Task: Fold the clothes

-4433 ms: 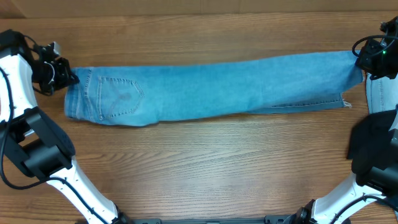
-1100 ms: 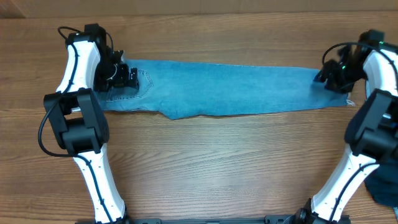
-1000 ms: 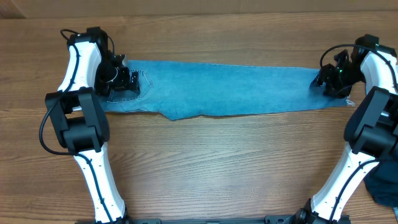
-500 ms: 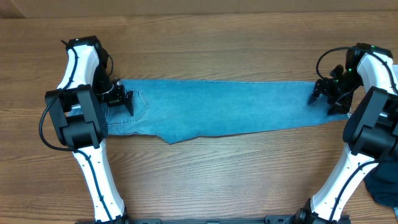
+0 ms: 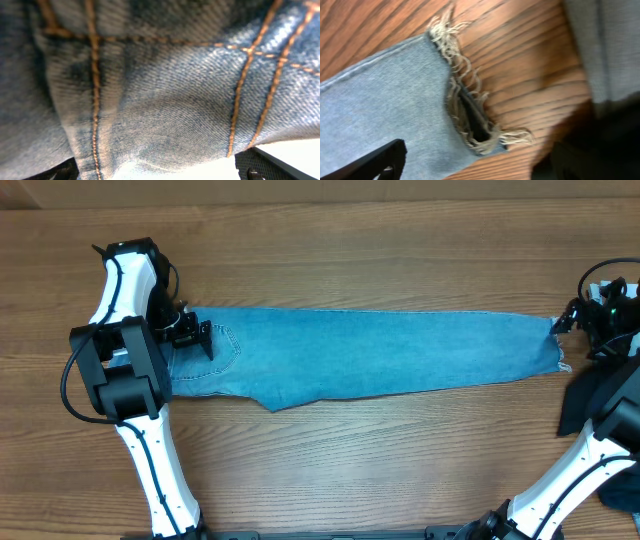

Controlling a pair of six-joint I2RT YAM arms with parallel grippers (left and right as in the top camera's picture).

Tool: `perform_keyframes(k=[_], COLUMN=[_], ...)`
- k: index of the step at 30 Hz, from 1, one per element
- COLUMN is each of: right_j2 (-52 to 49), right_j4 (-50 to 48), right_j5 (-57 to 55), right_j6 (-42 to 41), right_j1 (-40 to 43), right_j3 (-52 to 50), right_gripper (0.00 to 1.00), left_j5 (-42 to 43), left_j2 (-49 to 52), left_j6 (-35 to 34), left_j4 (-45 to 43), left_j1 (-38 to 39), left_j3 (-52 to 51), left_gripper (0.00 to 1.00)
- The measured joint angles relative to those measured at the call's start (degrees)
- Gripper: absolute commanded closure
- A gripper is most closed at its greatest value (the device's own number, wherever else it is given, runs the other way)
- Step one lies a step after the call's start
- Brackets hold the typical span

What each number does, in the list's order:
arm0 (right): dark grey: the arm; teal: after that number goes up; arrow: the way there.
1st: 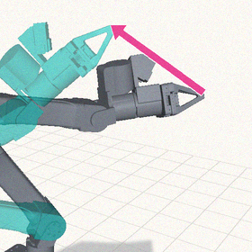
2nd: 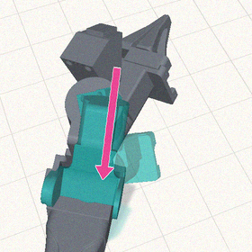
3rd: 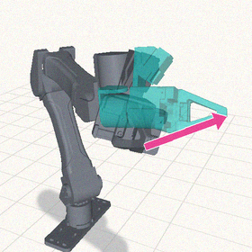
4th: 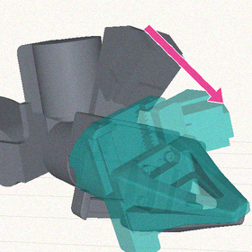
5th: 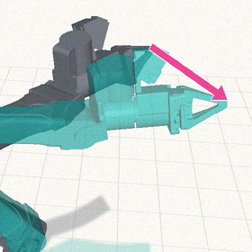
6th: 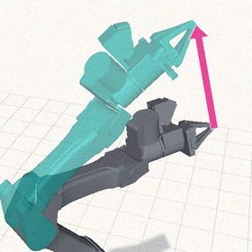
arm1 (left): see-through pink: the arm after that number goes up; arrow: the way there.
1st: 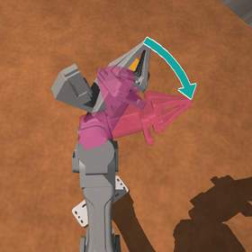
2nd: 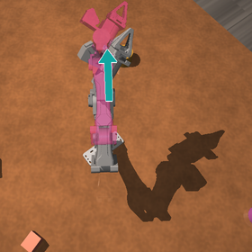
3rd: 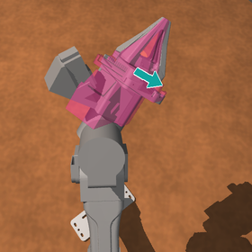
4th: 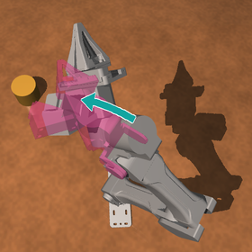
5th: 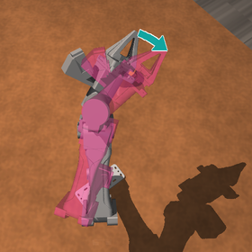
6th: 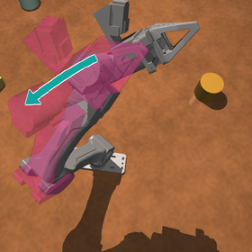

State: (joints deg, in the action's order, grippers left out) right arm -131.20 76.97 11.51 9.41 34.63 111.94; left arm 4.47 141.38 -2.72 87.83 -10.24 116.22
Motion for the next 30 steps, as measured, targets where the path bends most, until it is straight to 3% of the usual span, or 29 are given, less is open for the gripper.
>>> perform_keyframes(k=[8,10,12,13,14,17,25,30], right_j2=[-0.1,0.5,1.2,1.4,1.4,1.1,0.7,2.1], right_j4=[-5.7,-6.8,-7.1,-7.1,-6.8,-7.3,-6.0,-0.9], right_j5=[1.5,1.7,2.3,3.5,4.8,7.0,8.0,8.3], right_j6=[1.2,1.2,1.5,1.4,1.4,1.1,1.2,0.3], right_j1=[-0.7,-0.7,-0.7,-0.8,-1.2,-3.3,-5.4,-5.7], right_j3=[-8.2,-9.4,-10.9,-11.3,-11.8,-13.0,-13.0,-7.5], right_gripper=[0.01,0.06,0.25,0.42,0.66,0.96,0.96,0.96], left_j5=[0.0,0.0,0.0,0.0,0.0,0.0,0.0,0.0], left_j2=[0.0,-0.1,-0.1,-0.1,-0.1,-0.1,-0.2,-0.2], left_j6=[-0.3,-0.3,-0.3,-0.3,-0.3,-0.3,-0.3,-0.3], left_j4=[-0.3,-0.4,-0.4,-0.4,-0.4,-0.5,-0.7,-0.7], left_j1=[0.0,0.0,0.0,0.0,0.0,0.0,0.0,0.0], left_j3=[0.0,0.0,0.0,0.0,0.0,0.0,0.0,0.0], left_gripper=[0.0,0.0,0.0,0.0,0.0,0.0,0.0,0.0])
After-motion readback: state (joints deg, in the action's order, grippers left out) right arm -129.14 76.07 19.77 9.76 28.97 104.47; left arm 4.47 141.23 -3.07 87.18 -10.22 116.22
